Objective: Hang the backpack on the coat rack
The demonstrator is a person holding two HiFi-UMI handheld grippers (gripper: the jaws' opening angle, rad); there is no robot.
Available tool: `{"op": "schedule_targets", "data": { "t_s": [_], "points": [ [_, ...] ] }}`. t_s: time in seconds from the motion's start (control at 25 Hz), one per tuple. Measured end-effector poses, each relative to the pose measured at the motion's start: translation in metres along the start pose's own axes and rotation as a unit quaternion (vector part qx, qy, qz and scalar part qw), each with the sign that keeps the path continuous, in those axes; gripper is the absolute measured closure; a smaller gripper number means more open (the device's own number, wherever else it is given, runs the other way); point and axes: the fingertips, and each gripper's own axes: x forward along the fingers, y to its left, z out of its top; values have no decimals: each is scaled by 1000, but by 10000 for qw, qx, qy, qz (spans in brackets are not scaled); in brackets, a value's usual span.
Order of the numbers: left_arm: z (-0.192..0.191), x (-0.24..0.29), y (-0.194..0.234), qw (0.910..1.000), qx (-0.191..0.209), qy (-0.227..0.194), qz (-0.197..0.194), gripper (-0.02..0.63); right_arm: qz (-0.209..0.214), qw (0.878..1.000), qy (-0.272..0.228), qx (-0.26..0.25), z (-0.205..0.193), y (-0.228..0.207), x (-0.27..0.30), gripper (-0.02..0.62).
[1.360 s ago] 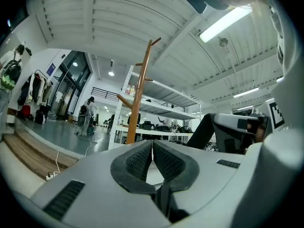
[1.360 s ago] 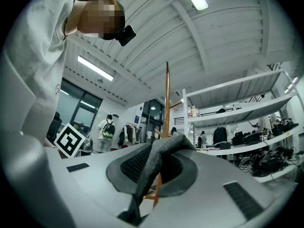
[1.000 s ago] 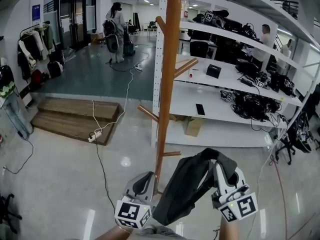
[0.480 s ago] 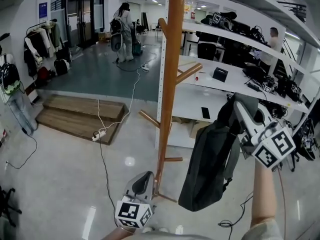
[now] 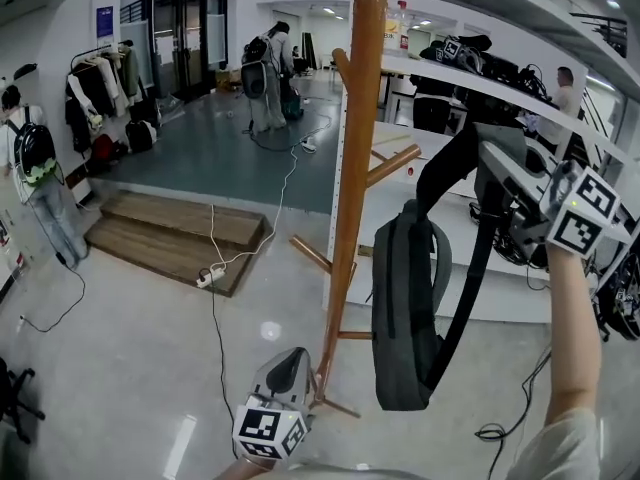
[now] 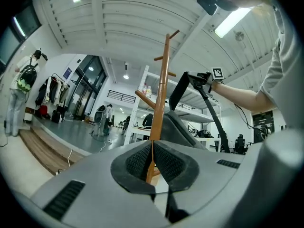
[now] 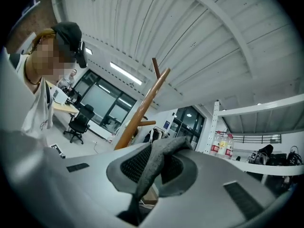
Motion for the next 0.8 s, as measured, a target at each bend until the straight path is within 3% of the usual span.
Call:
{"op": "schedule_targets", "data": {
  "t_s": [0.32, 0.6, 0.72, 0.8],
  "points": [
    [-1, -4, 21, 9995, -28, -2, 312, 584, 422, 9972, 481, -398, 2, 11, 52, 557],
    [-9, -10, 34, 9989, -109, 74, 452, 584, 1470, 9723, 1035, -1496, -4, 75, 71, 557],
    [-8, -12, 34, 9990, -107, 66, 438, 584, 1578, 9673, 1188, -1592, -13, 91, 75, 557],
    [-8, -15, 34, 9990, -111, 68, 423, 584, 1536, 9708, 1154, -1434, -19, 97, 76, 557]
  ]
}}
